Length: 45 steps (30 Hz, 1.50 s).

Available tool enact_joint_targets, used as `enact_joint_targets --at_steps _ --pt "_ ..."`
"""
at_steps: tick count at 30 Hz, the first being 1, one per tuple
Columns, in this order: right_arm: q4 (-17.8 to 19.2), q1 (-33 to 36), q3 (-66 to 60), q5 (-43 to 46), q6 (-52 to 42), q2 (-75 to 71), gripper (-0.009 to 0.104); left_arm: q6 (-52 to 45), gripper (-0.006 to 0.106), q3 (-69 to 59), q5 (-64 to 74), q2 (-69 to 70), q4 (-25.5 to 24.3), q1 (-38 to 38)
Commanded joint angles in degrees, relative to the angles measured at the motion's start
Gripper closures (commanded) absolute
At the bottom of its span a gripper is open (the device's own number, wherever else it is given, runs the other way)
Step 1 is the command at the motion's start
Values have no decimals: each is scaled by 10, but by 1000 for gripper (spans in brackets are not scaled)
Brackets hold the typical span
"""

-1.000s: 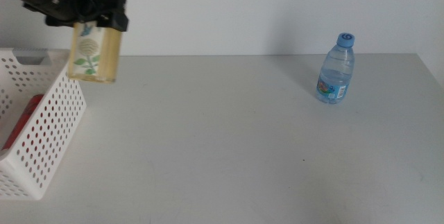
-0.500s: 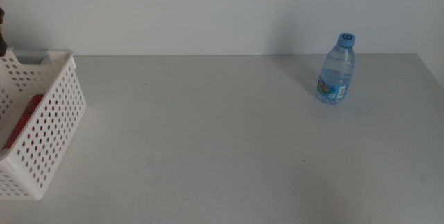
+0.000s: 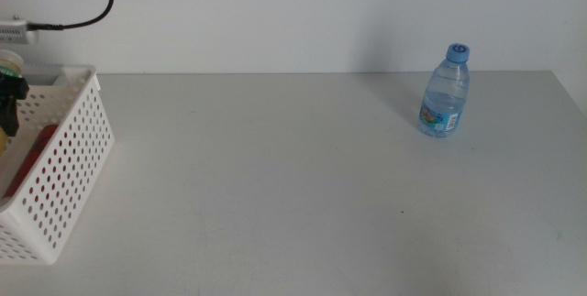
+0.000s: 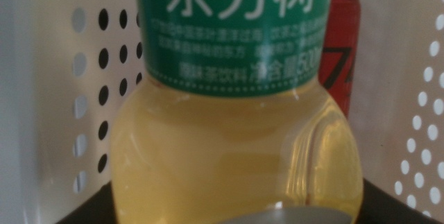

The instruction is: Use arms to grab the bottles and put them into the dustbin to the left of the table.

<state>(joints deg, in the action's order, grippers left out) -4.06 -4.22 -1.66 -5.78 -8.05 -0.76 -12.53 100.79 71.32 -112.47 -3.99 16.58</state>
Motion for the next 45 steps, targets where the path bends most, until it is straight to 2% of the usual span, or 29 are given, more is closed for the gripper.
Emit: enact_joint_targets --at_steps 1,3,6,11,14,20,27,30,34,41,45 --pt "5 -2 6 46 -6 -12 1 6 98 25 11 27 -18 1" --pt "5 -2 6 46 -6 -12 1 6 91 24 9 22 -18 1" --pt "5 -2 6 46 -6 -12 1 -10 74 24 9 17 -10 1" --pt "5 -2 6 46 -6 -12 1 -56 29 24 13 16 47 0" --pt "5 -2 6 46 -6 -12 1 -48 7 26 33 16 43 -8" --pt "5 -2 6 46 -6 -12 1 -6 7 29 41 44 6 -35" --pt "5 -2 6 46 -6 -12 1 76 7 29 41 129 11 -89" --pt "5 -2 6 46 -6 -12 1 70 7 23 37 172 27 -137" --pt "5 -2 6 46 -6 -12 1 54 7 -12 -33 244 51 -208" --pt "5 -2 6 46 -6 -12 1 37 7 -172 -153 397 112 -312" --pt "5 -2 6 46 -6 -12 1 37 7 -248 -208 468 112 -356"
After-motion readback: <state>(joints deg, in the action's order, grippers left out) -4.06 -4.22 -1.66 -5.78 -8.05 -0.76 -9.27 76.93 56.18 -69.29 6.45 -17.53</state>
